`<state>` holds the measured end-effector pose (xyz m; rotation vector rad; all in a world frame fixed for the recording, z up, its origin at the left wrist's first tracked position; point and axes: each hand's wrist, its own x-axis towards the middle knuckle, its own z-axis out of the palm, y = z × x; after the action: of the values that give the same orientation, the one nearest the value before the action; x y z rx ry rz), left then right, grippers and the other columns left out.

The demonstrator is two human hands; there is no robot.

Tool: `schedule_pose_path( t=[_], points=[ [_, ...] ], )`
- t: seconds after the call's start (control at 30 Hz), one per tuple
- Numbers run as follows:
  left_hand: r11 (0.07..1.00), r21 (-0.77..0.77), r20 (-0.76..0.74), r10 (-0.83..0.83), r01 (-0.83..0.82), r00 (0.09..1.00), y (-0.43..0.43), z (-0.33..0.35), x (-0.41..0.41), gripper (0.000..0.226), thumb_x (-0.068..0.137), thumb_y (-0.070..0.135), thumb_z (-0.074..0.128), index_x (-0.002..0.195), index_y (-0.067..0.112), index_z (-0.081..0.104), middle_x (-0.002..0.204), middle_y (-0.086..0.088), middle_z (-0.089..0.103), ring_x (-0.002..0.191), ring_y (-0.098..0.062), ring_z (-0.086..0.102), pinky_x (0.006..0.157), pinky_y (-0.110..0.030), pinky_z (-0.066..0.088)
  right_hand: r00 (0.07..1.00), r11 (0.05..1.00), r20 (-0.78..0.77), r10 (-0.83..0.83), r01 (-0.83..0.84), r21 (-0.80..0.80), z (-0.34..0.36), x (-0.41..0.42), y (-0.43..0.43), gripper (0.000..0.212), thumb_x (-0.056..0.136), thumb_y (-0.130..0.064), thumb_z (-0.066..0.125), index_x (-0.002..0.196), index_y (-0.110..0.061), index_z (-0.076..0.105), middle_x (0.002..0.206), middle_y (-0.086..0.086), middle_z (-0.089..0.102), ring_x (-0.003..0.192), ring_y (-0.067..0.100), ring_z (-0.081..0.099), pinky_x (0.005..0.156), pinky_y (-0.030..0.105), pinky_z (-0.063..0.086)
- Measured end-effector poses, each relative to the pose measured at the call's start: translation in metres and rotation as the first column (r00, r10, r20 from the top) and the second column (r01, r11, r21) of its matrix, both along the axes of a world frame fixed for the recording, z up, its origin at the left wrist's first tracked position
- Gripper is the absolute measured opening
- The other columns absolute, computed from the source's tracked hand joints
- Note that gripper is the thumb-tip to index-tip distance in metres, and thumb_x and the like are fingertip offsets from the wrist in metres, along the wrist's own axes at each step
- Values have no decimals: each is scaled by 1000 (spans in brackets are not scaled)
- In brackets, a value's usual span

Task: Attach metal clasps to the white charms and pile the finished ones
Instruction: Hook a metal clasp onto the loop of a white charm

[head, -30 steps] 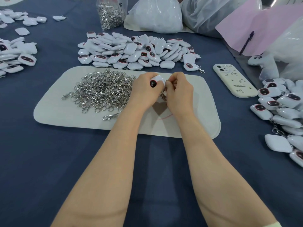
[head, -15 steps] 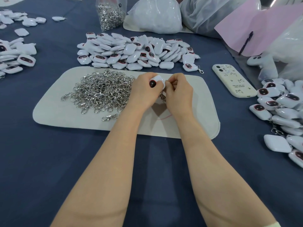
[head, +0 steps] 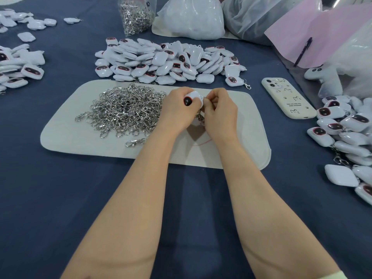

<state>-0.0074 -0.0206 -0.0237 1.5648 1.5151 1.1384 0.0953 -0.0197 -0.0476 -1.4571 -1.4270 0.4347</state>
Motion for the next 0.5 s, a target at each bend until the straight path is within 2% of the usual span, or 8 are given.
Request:
schedule_pose_path(
  t=[0.13,0.23,0.3,0.4,0.5],
  points=[
    [1000,8,-12,-1,2,1000,1,0,0,21,85,16,57,104,10,65,85,-15,65,86,-38,64,79,-53,54,1000,1000,-19,-8,7,-4,1,0,-1,8,91,-3,52,91,-11,53,70,-14,50,63,-1,48,61,4,37],
    [999,31,-69,-13,15,998,2,-3,-2,16,85,14,58,98,9,66,73,-9,61,80,-36,64,76,-48,54,999,1000,-53,-10,9,-22,2,0,0,8,91,-4,52,91,-11,53,74,-8,54,67,3,50,62,5,38],
    [1000,24,-58,-15,16,998,2,-4,-3,12,85,13,57,93,10,65,70,-8,59,77,-37,64,74,-50,54,999,1000,-41,-3,2,-29,2,0,0,7,91,-4,52,92,-11,54,73,-10,53,68,6,50,62,6,37],
    [1000,5,5,-20,20,1000,1,-1,-2,14,83,17,56,94,12,64,77,-12,60,82,-39,63,76,-55,54,1000,1000,-12,-2,2,-23,1,0,0,6,91,-4,52,94,-7,56,73,-10,51,69,8,49,61,7,36],
    [999,6,0,-37,37,999,-1,0,0,13,79,24,55,90,21,60,82,-13,64,84,-38,64,77,-53,54,1000,1000,-19,-15,15,-13,1,0,0,5,91,-3,52,94,-6,56,71,-13,49,63,0,48,61,3,36]
  ],
)
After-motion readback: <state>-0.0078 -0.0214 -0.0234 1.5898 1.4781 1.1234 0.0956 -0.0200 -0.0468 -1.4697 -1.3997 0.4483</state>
